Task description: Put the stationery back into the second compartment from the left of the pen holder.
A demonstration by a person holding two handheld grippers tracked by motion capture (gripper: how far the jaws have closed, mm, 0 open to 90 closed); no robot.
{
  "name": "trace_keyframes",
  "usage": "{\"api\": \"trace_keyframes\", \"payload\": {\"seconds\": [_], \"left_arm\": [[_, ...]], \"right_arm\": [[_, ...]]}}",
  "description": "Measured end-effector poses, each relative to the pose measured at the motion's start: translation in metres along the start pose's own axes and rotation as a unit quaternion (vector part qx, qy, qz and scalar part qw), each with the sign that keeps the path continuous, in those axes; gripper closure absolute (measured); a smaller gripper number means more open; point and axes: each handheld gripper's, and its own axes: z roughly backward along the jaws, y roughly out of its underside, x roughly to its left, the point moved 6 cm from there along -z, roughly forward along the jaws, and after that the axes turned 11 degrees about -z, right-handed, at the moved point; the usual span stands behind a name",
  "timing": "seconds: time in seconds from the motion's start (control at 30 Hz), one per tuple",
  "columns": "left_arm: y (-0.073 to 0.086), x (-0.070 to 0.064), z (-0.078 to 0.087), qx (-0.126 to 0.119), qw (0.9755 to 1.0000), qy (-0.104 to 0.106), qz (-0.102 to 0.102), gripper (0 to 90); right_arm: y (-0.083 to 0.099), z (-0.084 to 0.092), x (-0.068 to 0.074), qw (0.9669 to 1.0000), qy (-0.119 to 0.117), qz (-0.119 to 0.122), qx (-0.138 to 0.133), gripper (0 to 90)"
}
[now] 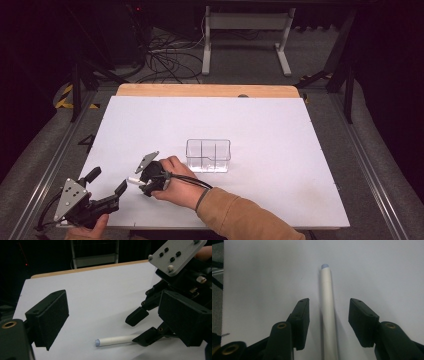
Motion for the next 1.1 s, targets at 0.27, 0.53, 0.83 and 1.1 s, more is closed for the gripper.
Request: {"api": "trace_keyframes", "payload": {"seconds": [0.27,0.53,0.83,1.1], "left_arm": [[0.001,0.000,0.000,0.003,1.0000,-0.001,0.002,10.5],[0.001,0.000,0.000,0.003,1.0000,-0.001,0.001,10.5],[0.001,0.000,0.000,0.004,1.0000,0.000,0.002,10.5],[0.000,-0.001,0.000,0.003,1.0000,0.000,0.000,10.5]], "right_arm": [[0.001,-0.006,0.002,1.0000,0.003,0.005,0.007,60.6],[0.001,-0.009,0.001,0.9999,0.008,0.003,0.012,70.7],[0.001,-0.013,-0.001,0.9998,0.011,0.004,0.015,77.8],[0.001,-0.014,-0.001,0.9998,0.012,0.007,0.017,78.2]]}}
